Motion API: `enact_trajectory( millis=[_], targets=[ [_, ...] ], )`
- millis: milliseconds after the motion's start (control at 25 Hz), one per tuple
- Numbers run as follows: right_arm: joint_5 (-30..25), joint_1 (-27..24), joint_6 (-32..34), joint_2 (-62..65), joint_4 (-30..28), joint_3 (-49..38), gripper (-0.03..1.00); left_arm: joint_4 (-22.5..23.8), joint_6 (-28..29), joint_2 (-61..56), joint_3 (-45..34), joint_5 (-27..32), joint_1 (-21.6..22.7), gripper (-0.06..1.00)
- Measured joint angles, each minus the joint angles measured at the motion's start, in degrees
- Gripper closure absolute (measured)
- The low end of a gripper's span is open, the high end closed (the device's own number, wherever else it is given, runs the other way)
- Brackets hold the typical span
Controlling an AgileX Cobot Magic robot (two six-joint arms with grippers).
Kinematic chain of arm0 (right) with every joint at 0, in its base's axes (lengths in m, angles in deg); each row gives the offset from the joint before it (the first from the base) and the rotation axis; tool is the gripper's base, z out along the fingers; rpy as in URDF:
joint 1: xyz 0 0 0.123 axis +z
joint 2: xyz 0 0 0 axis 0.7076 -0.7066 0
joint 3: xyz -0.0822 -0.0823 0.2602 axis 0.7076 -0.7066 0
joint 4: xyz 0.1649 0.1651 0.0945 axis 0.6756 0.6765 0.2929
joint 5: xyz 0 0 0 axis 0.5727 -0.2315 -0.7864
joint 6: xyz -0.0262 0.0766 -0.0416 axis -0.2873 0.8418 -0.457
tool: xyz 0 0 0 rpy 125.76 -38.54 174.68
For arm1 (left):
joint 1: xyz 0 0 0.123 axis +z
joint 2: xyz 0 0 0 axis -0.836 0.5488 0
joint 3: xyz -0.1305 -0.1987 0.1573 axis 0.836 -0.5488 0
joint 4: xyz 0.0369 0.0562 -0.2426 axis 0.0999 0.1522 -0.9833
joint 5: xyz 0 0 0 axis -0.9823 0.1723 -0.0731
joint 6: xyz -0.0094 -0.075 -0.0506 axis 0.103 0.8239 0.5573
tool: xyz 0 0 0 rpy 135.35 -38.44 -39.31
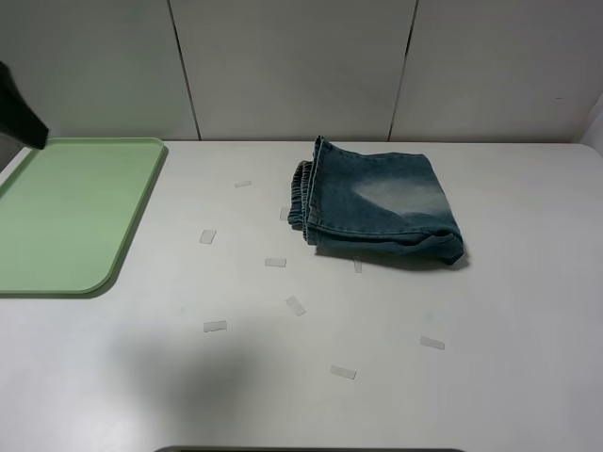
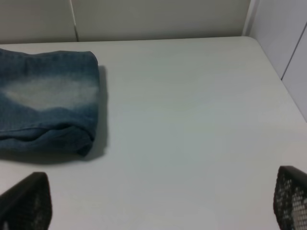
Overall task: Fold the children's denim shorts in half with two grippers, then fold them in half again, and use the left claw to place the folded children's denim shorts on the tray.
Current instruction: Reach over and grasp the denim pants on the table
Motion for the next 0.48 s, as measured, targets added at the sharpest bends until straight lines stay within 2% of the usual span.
enact_trajectory(
  millis=[280, 480],
  targets=[
    [0.00, 0.00, -0.06, 0.00, 0.00, 0.00, 0.27, -0.85, 5.02, 14.29, 0.39, -12.92, -10.34, 0.06],
    [0.00, 0.00, -0.06, 0.00, 0.00, 0.00, 0.27, -0.85, 7.80, 25.20, 2.85, -20.62, -15.78, 0.06]
  ],
)
